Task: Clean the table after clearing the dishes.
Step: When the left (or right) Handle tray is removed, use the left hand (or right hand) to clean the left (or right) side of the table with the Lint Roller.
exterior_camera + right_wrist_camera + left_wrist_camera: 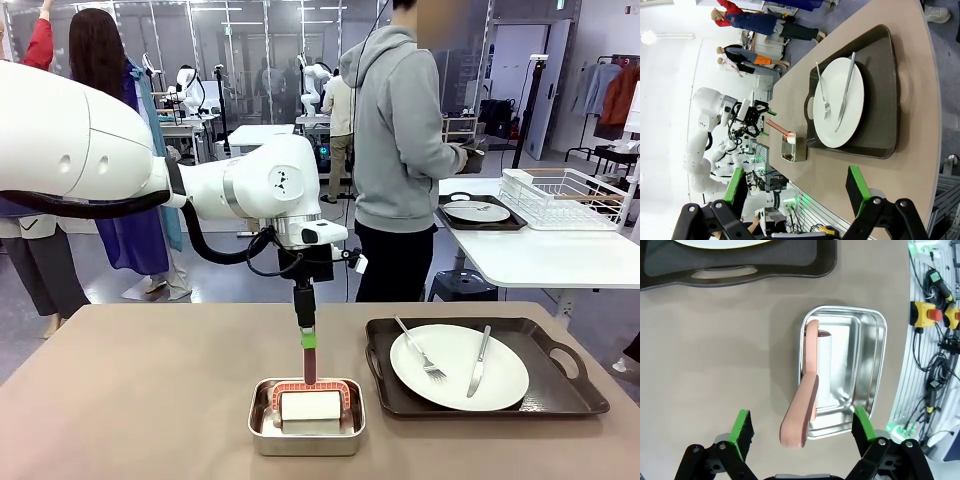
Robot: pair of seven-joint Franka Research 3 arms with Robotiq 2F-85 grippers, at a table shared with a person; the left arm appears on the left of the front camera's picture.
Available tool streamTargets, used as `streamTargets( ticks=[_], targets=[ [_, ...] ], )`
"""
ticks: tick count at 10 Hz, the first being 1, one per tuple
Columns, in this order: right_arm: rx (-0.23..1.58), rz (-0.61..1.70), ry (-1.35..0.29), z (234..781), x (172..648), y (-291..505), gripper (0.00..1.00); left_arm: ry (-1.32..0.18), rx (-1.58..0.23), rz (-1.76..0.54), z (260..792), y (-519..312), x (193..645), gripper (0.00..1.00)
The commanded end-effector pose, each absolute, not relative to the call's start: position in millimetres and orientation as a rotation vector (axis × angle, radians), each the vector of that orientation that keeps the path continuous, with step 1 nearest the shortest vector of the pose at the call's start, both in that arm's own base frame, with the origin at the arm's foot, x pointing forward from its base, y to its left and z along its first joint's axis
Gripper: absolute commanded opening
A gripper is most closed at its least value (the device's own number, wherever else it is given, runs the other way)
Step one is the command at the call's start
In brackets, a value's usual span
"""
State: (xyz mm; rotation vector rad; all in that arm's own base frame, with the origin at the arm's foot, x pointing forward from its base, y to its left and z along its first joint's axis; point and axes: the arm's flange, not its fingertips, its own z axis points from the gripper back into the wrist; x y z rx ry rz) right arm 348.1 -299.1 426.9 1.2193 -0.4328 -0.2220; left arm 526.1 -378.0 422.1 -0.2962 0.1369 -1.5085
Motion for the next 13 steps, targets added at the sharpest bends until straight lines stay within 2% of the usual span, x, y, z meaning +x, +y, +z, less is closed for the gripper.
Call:
streamTargets(
  ticks=[1,2,3,4,5,6,11,12,13],
  targets=[
    [1.228,-0.207,-0.446,428.2,345.7,-298.1,1.0,0.168,-0.304,-1.503,418.7,-377.6,523.1,1.0],
    [1.228,-0.207,-0.446,428.2,345.7,-298.1,1.0,0.185,-0.306,-1.497,414.1,-378.9,522.0,0.9],
    [1.228,-0.207,-0.446,428.2,345.7,-298.1,1.0,0.185,-0.314,-1.509,411.2,-381.1,519.8,0.76],
    [1.228,-0.207,-0.446,428.2,345.7,-298.1,1.0,0.189,-0.309,-1.511,409.5,-382.8,519.0,0.54],
    [1.228,-0.207,-0.446,428.2,345.7,-298.1,1.0,0.199,-0.3,-1.516,409.3,-383.7,518.0,0.17],
    [1.228,-0.207,-0.446,428.2,345.7,-298.1,1.0,0.19,-0.329,-1.511,411.5,-383.2,518.4,0.0],
    [1.228,-0.207,-0.446,428.2,345.7,-298.1,1.0,0.231,-0.28,-1.479,418.1,-384.6,516.0,0.0],
    [1.228,-0.207,-0.446,428.2,345.7,-298.1,1.0,0.251,-0.255,-1.411,425.2,-384.4,516.4,0.0],
    [1.228,-0.207,-0.446,428.2,345.7,-298.1,1.0,0.242,-0.238,-1.332,438.5,-384.1,513.5,0.11]
  ],
)
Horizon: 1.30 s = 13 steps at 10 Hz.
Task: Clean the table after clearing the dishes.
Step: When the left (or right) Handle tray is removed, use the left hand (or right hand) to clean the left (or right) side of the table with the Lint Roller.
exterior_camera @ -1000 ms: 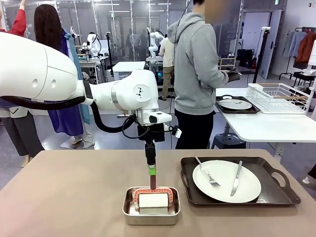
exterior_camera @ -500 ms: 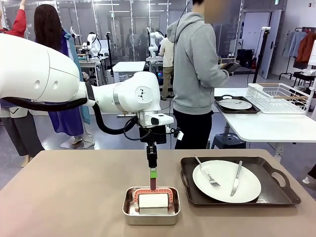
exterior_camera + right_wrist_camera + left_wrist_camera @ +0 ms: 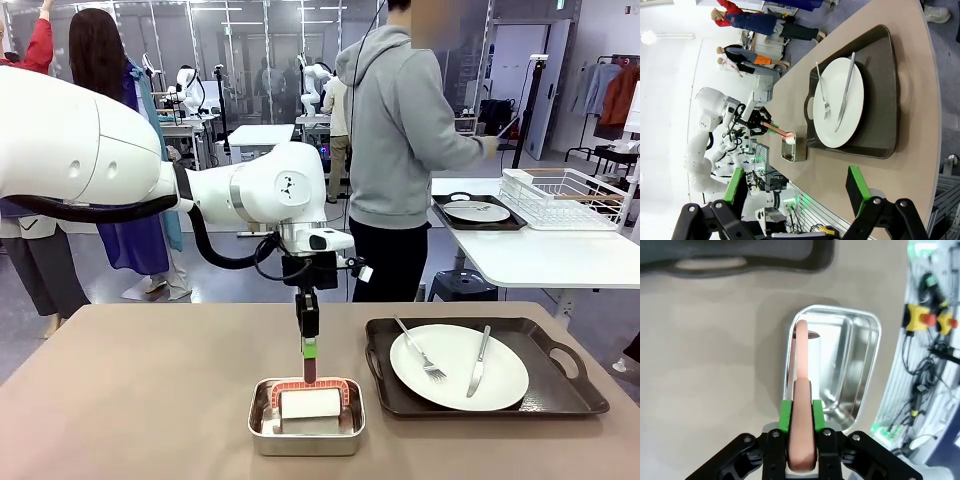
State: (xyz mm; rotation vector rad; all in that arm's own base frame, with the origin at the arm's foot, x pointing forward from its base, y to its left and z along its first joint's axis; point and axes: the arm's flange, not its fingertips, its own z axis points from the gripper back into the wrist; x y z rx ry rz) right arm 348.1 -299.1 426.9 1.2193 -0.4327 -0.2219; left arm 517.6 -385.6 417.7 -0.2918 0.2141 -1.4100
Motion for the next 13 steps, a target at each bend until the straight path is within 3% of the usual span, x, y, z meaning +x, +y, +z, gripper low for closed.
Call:
streamTargets(
  ticks=[1,4,6,8,10,11,12,13],
  targets=[
    [1.228,-0.207,-0.446,428.2,345.7,-298.1,1.0,0.232,-0.261,-1.251,467.1,-380.1,503.3,0.11],
    [1.228,-0.207,-0.446,428.2,345.7,-298.1,1.0,0.091,-0.341,-0.945,547.3,-330.8,499.5,0.11],
    [1.228,-0.207,-0.446,428.2,345.7,-298.1,1.0,-0.02,-0.339,-0.571,569.9,-251.4,518.6,0.11],
    [1.228,-0.207,-0.446,428.2,345.7,-298.1,1.0,-0.122,-0.441,-0.308,559.7,-170.5,529.3,0.11],
    [1.228,-0.207,-0.446,428.2,345.7,-298.1,1.0,-0.094,-0.525,-0.146,517.9,-122.3,530.7,0.11],
    [1.228,-0.207,-0.446,428.2,345.7,-298.1,1.0,-0.111,-0.556,-0.167,498.3,-110.2,526.5,0.11],
    [1.228,-0.207,-0.446,428.2,345.7,-298.1,1.0,-0.131,-0.642,-0.392,487.2,-109.1,516.6,0.11],
    [1.228,-0.207,-0.446,428.2,345.7,-298.1,1.0,-0.066,-0.497,-0.147,514.6,-95.7,549.2,0.11]
  ],
)
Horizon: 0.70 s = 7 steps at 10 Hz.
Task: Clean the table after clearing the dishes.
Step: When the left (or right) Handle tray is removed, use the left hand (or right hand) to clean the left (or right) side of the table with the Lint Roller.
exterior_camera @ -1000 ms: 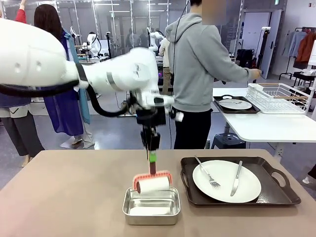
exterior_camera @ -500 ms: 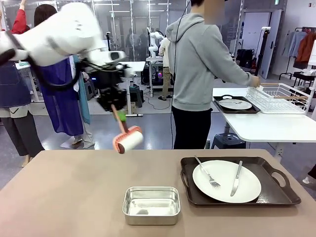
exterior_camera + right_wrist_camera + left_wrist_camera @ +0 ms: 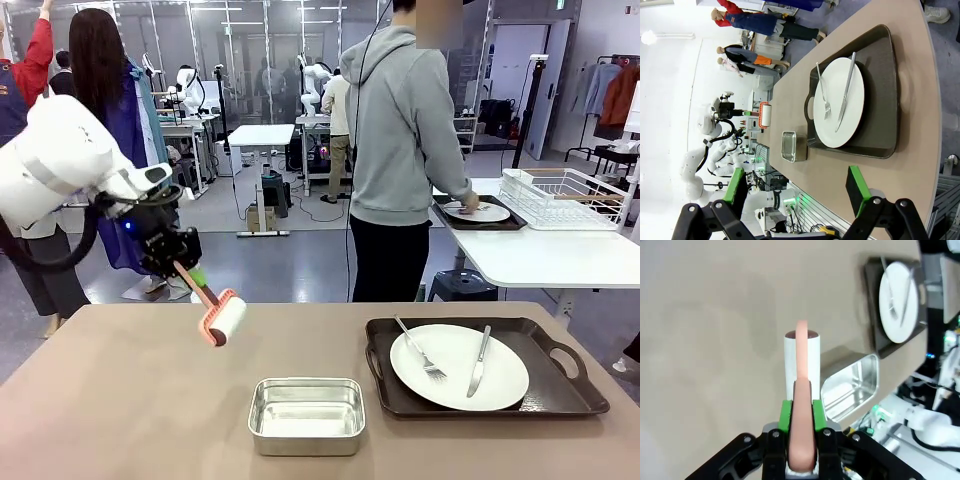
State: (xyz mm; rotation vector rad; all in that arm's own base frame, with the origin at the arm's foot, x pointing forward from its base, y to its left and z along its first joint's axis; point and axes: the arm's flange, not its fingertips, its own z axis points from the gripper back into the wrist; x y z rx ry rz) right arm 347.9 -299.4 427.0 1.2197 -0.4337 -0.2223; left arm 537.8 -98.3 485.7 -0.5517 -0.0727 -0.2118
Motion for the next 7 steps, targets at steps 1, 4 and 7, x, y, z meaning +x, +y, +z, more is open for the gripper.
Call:
streamTargets(
  ticks=[1,4,7],
  targets=[
    [1.228,-0.207,-0.446,428.2,345.7,-298.1,1.0,-0.066,-0.497,-0.147,514.6,-95.7,549.2,0.11],
    [1.228,-0.207,-0.446,428.2,345.7,-298.1,1.0,-0.066,-0.497,-0.147,514.6,-95.7,549.2,0.11],
    [1.228,-0.207,-0.446,428.2,345.7,-298.1,1.0,-0.091,-0.537,-0.089,463.0,-99.8,555.4,0.2]
  ],
)
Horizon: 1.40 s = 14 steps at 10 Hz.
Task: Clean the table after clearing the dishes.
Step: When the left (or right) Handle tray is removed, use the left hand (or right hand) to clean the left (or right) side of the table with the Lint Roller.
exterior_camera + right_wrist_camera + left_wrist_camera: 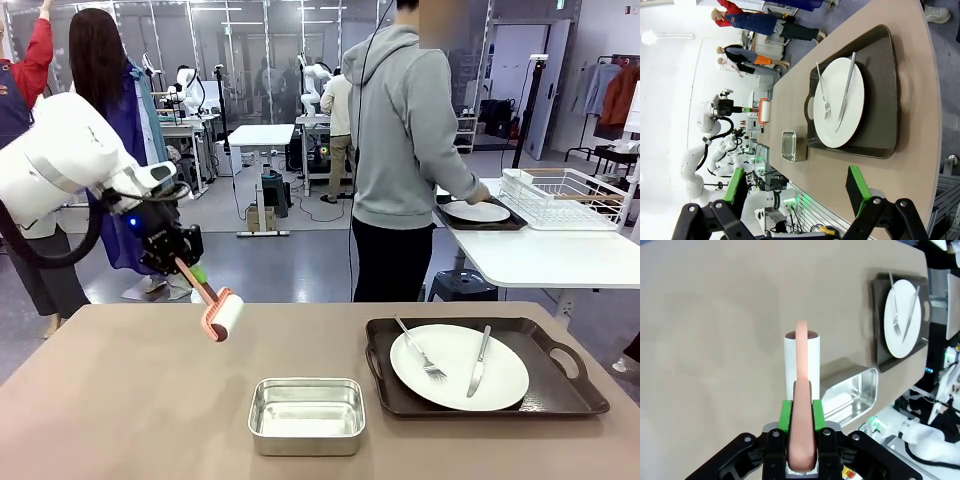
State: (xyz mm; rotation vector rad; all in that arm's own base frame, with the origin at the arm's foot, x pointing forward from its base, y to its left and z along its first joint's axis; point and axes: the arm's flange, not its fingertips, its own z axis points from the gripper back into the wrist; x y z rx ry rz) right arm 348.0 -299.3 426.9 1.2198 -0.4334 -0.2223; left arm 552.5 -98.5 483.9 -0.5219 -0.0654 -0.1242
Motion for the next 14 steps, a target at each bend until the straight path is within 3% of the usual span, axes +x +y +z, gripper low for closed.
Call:
streamTargets(
  ticks=[1,7,10,14],
  targets=[
    [1.228,-0.207,-0.446,428.2,345.7,-298.1,1.0,-0.1,-0.565,-0.082,448.5,-98.4,554.8,0.2],
    [1.228,-0.207,-0.446,428.2,345.7,-298.1,1.0,-0.042,-0.702,-0.014,350.7,-81.7,545.8,0.2],
    [1.228,-0.207,-0.446,428.2,345.7,-298.1,1.0,-0.094,-0.723,-0.032,303.9,-68.4,537.6,0.2],
    [1.228,-0.207,-0.446,428.2,345.7,-298.1,1.0,-0.164,-0.723,-0.068,283.8,2.1,516.8,0.2]
  ],
)
